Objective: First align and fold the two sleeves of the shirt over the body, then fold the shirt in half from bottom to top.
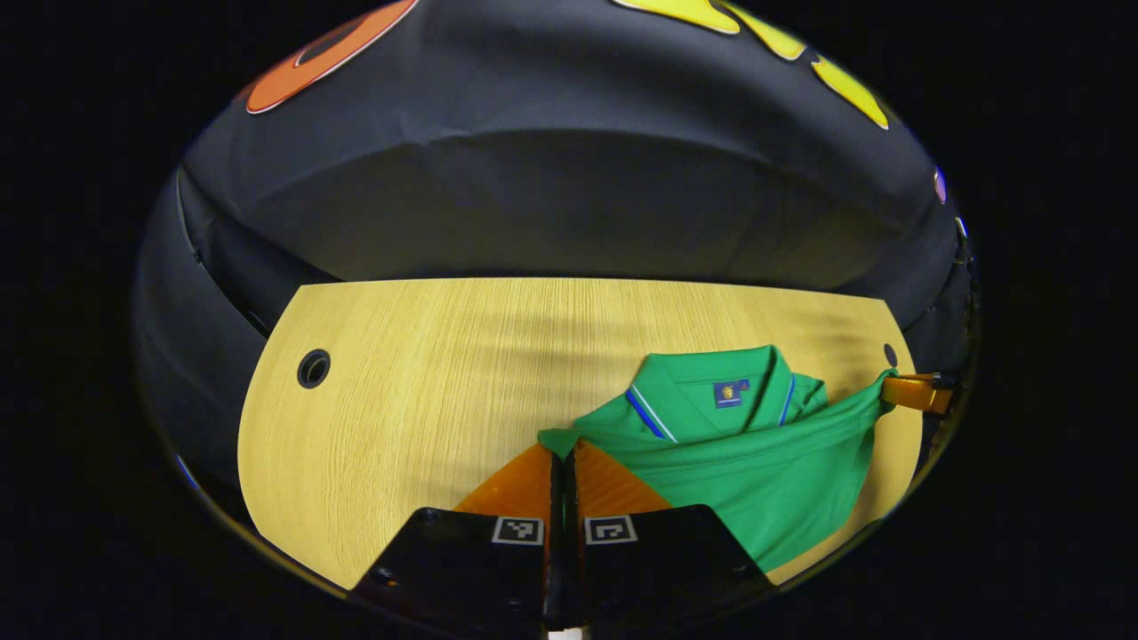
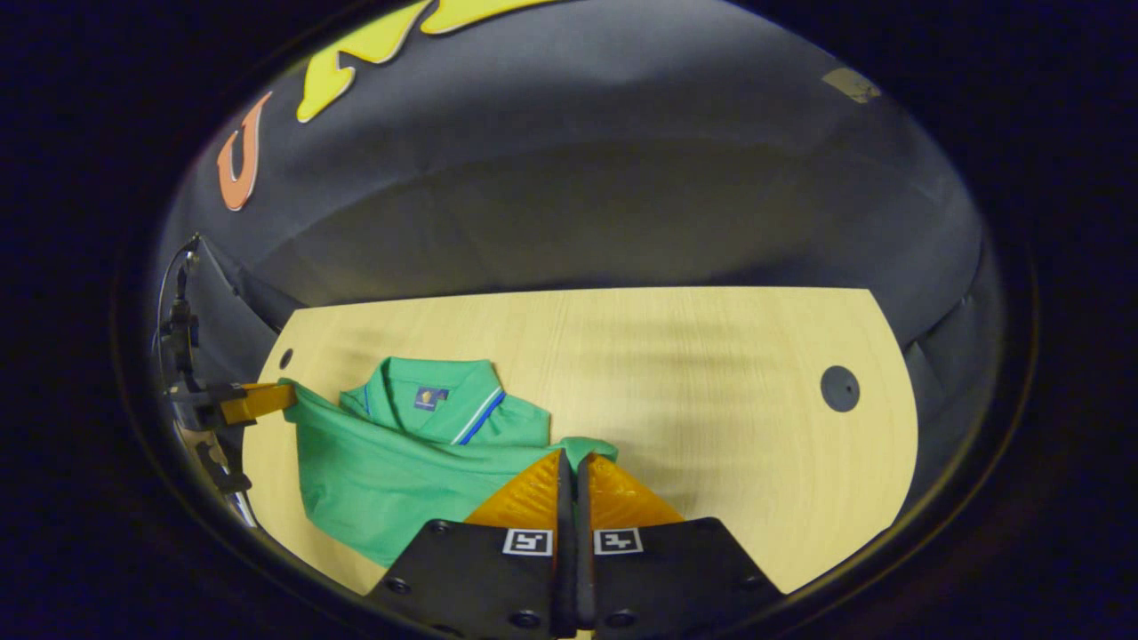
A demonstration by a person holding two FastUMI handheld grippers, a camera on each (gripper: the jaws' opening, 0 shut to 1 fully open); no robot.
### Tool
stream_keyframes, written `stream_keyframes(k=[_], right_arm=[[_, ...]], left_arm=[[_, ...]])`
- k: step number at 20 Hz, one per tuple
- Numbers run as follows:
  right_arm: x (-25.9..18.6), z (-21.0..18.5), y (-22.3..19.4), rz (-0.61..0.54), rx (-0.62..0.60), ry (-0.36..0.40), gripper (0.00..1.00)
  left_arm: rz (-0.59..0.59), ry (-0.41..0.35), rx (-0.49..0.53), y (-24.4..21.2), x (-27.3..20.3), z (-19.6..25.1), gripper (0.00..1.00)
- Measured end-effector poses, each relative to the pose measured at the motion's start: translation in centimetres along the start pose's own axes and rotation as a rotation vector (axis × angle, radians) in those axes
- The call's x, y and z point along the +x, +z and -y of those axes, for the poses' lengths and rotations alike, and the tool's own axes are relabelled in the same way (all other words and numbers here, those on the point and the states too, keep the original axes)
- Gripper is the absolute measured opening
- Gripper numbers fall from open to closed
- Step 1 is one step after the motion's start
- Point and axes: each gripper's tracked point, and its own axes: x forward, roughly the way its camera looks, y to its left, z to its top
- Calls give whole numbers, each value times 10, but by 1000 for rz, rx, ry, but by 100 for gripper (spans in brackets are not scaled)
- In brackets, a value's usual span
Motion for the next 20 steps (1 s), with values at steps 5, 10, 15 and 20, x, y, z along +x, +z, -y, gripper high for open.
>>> stream_keyframes(k=[5,10,15,20], right_arm=[[28,10,-14,-42,35,-5,3],[35,12,-17,-52,31,-17,3],[31,5,-15,-42,28,-19,15],[14,-6,-7,-16,23,-21,44]], left_arm=[[-40,21,17,-12,22,-5,3],[-54,30,32,-18,31,-3,4],[-55,32,3,-19,34,-1,7],[-7,22,-15,-5,16,-2,60]])
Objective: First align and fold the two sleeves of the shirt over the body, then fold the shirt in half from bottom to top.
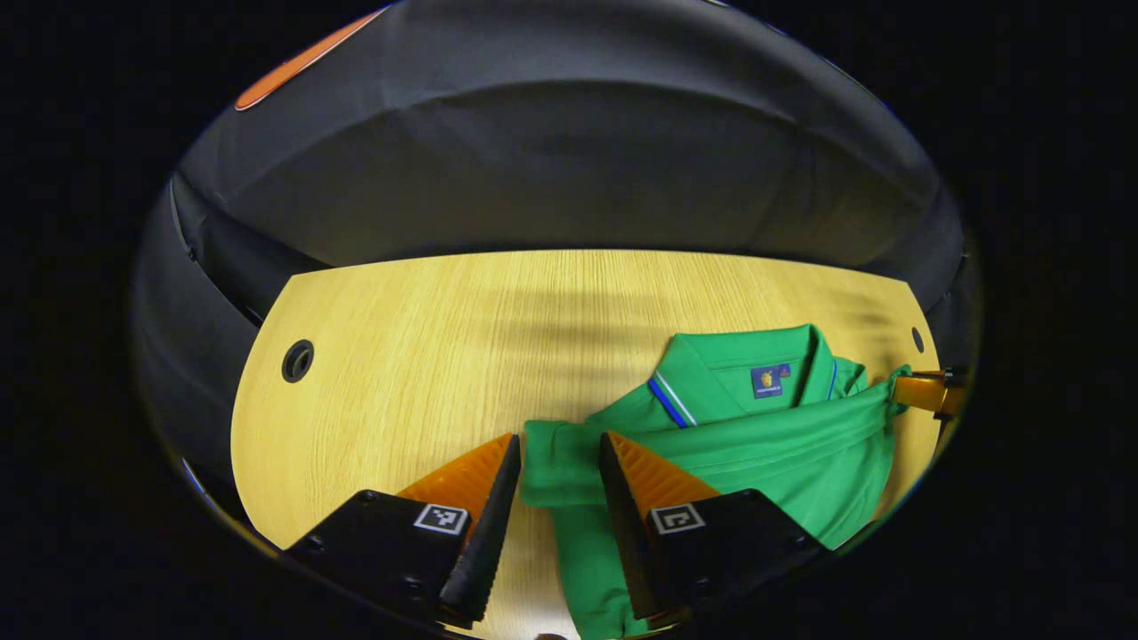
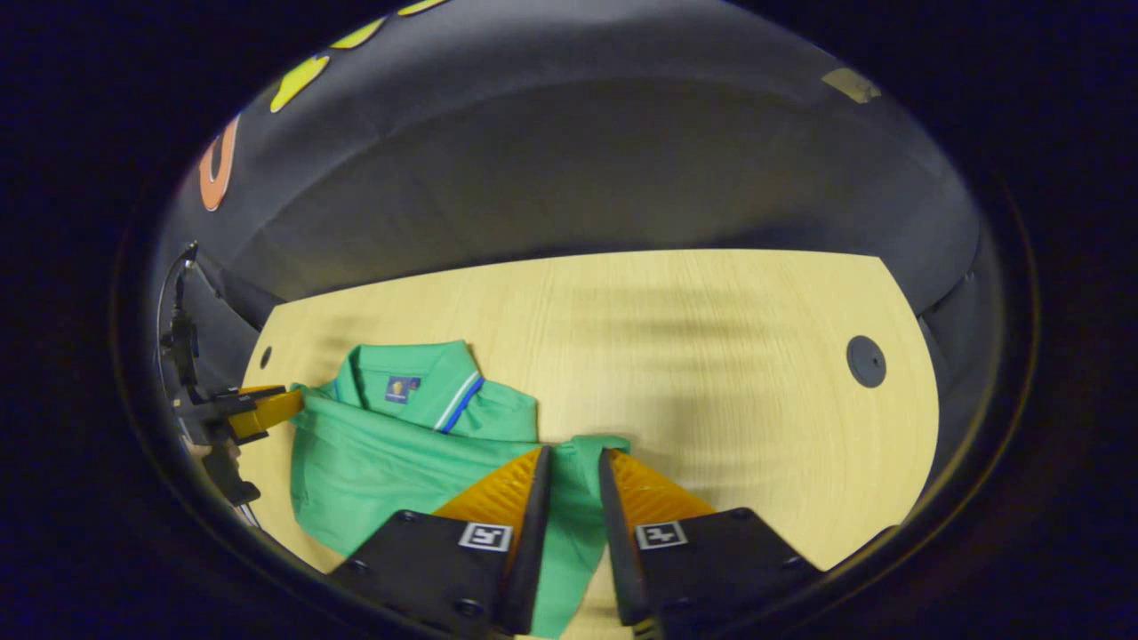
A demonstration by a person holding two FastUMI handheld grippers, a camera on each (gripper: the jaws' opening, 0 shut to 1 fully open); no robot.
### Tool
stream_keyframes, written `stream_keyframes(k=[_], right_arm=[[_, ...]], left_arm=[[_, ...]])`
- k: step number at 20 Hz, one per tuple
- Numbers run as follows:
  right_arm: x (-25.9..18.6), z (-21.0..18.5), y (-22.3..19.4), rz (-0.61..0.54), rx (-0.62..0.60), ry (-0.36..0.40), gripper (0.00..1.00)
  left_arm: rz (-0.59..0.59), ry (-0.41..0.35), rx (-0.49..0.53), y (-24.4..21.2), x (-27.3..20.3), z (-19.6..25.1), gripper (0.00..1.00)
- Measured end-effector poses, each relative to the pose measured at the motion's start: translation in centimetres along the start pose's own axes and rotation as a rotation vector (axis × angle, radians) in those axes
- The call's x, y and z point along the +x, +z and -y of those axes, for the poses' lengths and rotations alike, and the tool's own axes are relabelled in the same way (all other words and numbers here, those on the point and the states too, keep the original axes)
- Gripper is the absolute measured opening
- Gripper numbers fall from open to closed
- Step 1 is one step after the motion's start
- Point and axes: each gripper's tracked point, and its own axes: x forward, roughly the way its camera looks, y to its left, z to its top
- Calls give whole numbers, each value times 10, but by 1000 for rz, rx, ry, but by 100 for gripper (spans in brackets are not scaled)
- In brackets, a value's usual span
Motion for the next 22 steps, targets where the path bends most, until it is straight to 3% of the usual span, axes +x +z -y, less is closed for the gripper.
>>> stream_keyframes(k=[1,2,3,4,5,6,8,10,12,13,17,21,22], right_arm=[[-9,-2,5,17,-16,-5,58],[-18,-7,11,38,-31,-8,72],[-28,-13,17,61,-46,-10,87],[-40,-19,23,89,-61,-9,94],[-54,-26,30,118,-74,-8,95],[-69,-34,37,149,-86,-4,89],[-105,-49,51,221,-98,-3,89],[-148,-64,61,297,-100,-1,98],[-193,-75,66,377,-104,-12,98],[-217,-80,66,419,-103,-19,93],[-311,-98,58,589,-81,-40,98],[-388,-116,38,712,-89,-72,93],[-407,-121,28,739,-102,-82,98]], left_arm=[[21,4,-2,5,-9,-3,63],[50,10,4,14,-21,-7,83],[83,13,12,23,-35,-10,81],[120,19,20,34,-50,-15,98],[162,25,26,45,-68,-19,93],[206,26,29,56,-87,-23,96],[279,24,35,72,-131,-28,96],[353,24,30,82,-174,-32,96],[420,31,12,86,-222,-38,96],[455,34,0,88,-247,-43,96],[590,32,-32,77,-338,-57,96],[686,15,-54,51,-419,-65,96],[710,17,-52,42,-438,-66,96]])
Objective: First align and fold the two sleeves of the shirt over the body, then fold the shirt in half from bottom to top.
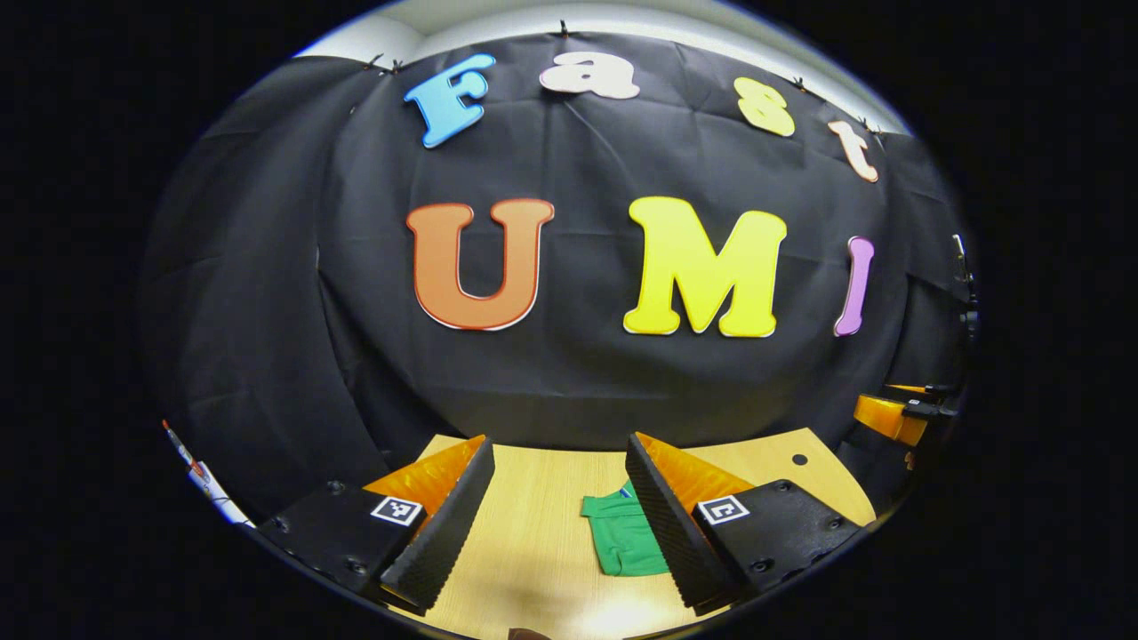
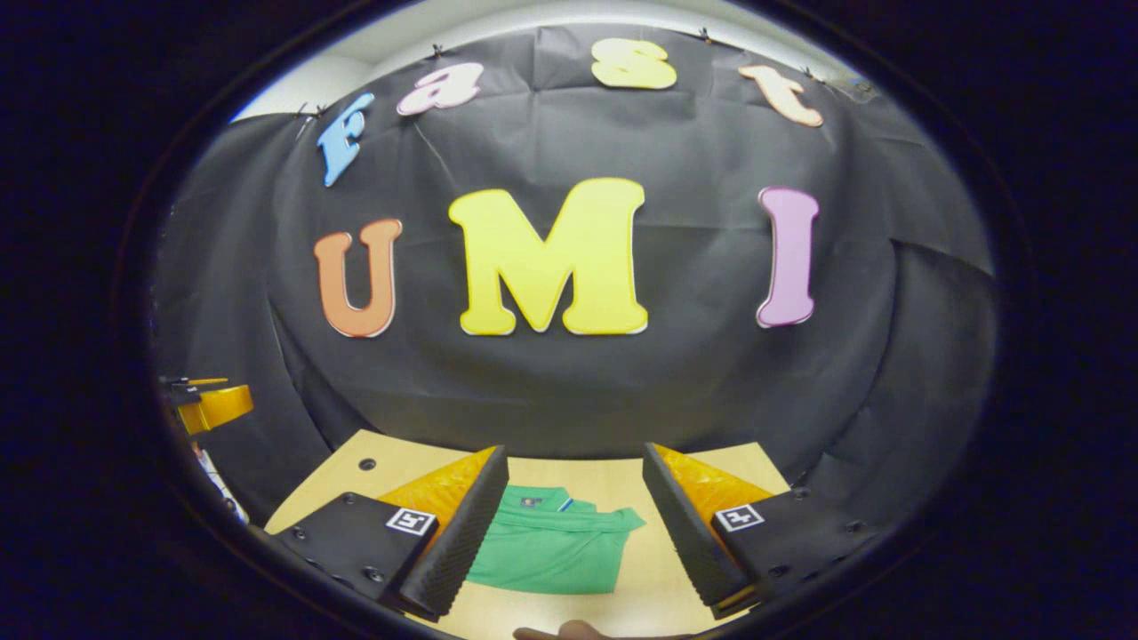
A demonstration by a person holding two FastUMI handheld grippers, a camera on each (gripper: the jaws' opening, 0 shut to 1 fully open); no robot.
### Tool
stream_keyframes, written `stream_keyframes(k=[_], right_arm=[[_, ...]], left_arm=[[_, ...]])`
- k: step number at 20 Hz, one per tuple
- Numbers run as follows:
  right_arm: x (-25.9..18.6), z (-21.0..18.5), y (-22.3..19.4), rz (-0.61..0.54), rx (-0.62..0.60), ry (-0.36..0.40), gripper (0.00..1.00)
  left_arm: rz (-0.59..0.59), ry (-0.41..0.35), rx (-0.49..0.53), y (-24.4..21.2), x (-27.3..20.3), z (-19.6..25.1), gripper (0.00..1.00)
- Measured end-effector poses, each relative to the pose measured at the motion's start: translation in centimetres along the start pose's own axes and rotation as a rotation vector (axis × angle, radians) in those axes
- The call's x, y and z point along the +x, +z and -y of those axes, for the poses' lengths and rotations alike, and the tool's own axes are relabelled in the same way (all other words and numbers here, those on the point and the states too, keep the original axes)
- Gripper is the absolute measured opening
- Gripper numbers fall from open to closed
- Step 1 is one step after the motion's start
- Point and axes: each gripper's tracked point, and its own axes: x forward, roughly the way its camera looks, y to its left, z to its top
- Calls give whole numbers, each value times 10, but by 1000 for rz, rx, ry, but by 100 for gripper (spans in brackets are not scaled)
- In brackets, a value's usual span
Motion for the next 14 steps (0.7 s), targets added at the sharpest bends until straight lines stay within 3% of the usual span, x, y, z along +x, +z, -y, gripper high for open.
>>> stream_keyframes(k=[1,2,5,6,7,9,11,12,14], right_arm=[[-21,-5,4,33,-24,0,93],[-42,-9,8,69,-43,-10,98],[-102,-32,-8,121,-57,-14,93],[-119,-37,-17,115,-52,-20,93],[-130,-47,-29,102,-43,-20,100],[-145,-65,-52,78,-42,-9,93],[-151,-79,-71,52,-74,1,93],[-153,-86,-77,36,-81,17,98],[-152,-98,-79,30,-90,42,94]], left_arm=[[26,3,6,3,-15,-1,96],[45,3,11,5,-31,-2,96],[81,-22,13,-1,-74,6,100],[80,-27,6,-7,-83,8,96],[78,-37,-2,-12,-92,9,96],[75,-48,-23,-24,-103,13,96],[61,-73,-42,-32,-105,20,96],[56,-84,-42,-41,-111,25,97],[47,-102,-31,-52,-117,31,97]])
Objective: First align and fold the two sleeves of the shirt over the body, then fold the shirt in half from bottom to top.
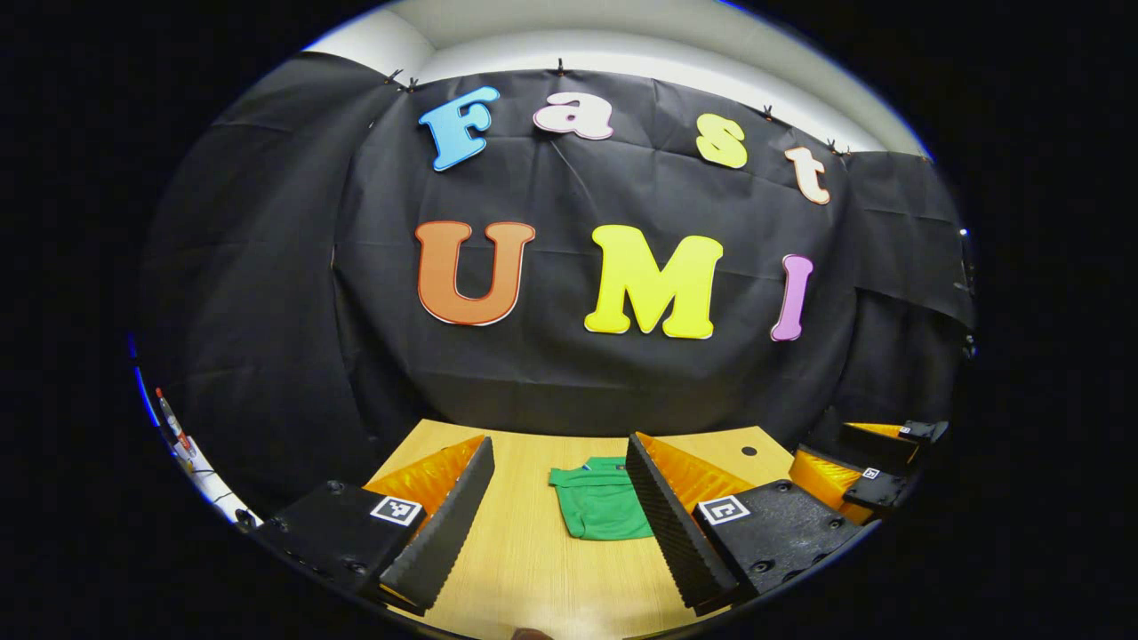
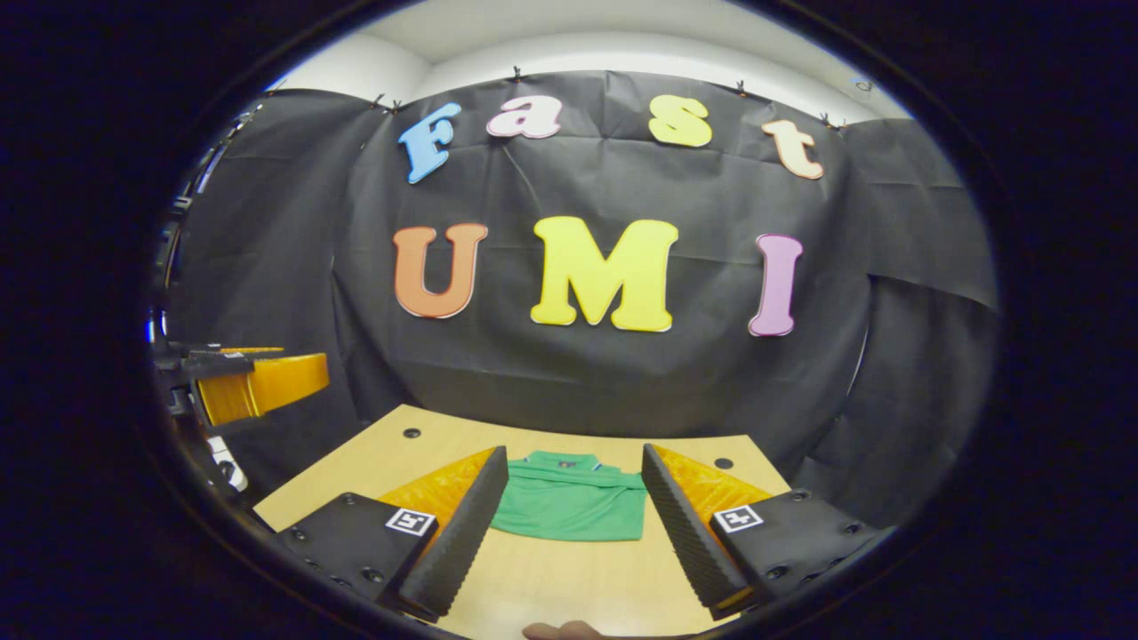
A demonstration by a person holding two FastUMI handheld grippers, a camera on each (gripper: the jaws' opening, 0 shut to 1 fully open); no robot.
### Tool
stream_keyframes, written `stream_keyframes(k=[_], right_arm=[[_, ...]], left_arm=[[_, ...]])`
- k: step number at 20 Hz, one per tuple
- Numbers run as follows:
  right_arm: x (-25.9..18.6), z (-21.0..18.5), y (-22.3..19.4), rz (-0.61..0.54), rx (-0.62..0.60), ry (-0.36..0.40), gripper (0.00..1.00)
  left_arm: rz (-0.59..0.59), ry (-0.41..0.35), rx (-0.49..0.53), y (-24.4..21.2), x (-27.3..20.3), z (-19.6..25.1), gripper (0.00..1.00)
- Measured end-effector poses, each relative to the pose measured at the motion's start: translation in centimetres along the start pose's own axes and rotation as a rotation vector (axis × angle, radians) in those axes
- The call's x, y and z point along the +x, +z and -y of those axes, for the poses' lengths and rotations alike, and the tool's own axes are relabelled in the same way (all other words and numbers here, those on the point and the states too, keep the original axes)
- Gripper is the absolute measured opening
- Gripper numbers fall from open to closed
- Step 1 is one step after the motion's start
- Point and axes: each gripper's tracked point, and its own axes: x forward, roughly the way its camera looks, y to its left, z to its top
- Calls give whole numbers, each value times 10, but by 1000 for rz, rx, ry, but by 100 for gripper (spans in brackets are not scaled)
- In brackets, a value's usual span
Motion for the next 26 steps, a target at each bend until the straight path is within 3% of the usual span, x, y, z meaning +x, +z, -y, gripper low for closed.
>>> stream_keyframes(k=[1,2,6,10,11,13,14,26], right_arm=[[-1,-5,2,5,-6,10,94],[-3,-7,4,13,-18,17,95],[-9,-14,1,18,-35,41,95],[-6,-15,-5,-2,-34,54,93],[-4,-14,-8,-12,-30,50,95],[-3,-8,-12,-34,-16,42,95],[-4,-5,-13,-42,-7,39,95],[-9,35,-1,-13,41,-29,93]], left_arm=[[-1,-6,2,-2,-1,3,89],[3,-12,4,-3,-2,4,97],[7,-22,-1,-5,-5,10,100],[21,-18,8,-1,-8,13,97],[28,-20,11,1,-8,14,100],[34,-26,21,2,-10,19,89],[39,-29,29,3,-11,22,96],[52,-69,65,8,-11,51,97]])
